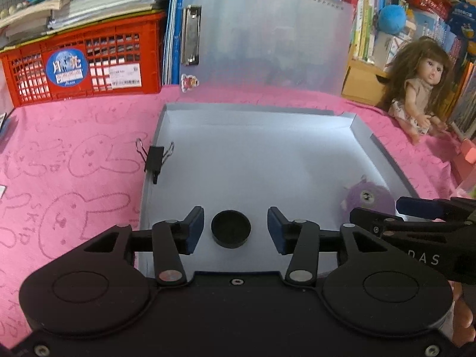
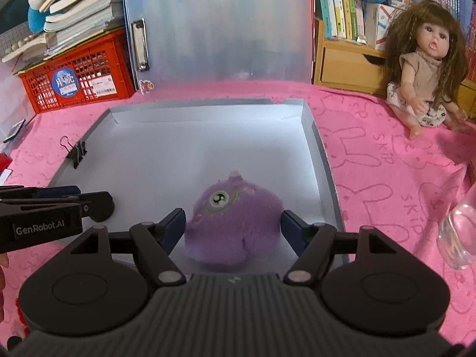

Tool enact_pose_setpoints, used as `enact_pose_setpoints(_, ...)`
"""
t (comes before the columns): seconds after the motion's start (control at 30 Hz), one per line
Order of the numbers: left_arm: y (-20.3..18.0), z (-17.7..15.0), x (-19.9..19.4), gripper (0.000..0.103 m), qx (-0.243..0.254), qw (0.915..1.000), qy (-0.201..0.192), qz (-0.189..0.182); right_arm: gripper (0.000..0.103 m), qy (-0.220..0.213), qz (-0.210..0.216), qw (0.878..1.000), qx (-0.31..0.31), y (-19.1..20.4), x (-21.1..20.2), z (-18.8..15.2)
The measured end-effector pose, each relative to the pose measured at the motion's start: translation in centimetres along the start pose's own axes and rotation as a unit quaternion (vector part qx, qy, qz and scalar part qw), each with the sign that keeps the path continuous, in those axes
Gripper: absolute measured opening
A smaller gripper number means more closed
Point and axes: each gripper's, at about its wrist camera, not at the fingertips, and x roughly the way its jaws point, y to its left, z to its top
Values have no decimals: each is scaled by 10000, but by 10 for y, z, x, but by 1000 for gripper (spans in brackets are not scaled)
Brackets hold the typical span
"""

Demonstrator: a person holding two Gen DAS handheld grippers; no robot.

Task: Organize objects
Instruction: 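Carry the purple plush and black disc into the white tray while both tools open to release, then grasp the white fluffy plush with the right tool while the left tool grasps another black disc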

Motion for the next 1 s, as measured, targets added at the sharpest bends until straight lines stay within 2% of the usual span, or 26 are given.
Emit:
enact_pose_setpoints(0.1, 0, 1, -12, 55, 10, 10000, -77, -26, 82, -113, 33, 9999, 15, 0, -11, 2)
enact_pose_setpoints(0.5, -2, -10, -66, 65, 278, 9984, -424, -242, 85, -466, 221, 9987, 10, 1, -61, -4)
enact_pose_setpoints(0.8, 6, -39, -106, 75, 286, 9958, -617, -611, 89, -696, 438, 9965, -127, 4, -97, -21)
enact_pose_setpoints(1.0, 13, -64, -127, 75, 412, 9948, -711, -594, 92, -849, 462, 9950, -232, -3, -118, -39)
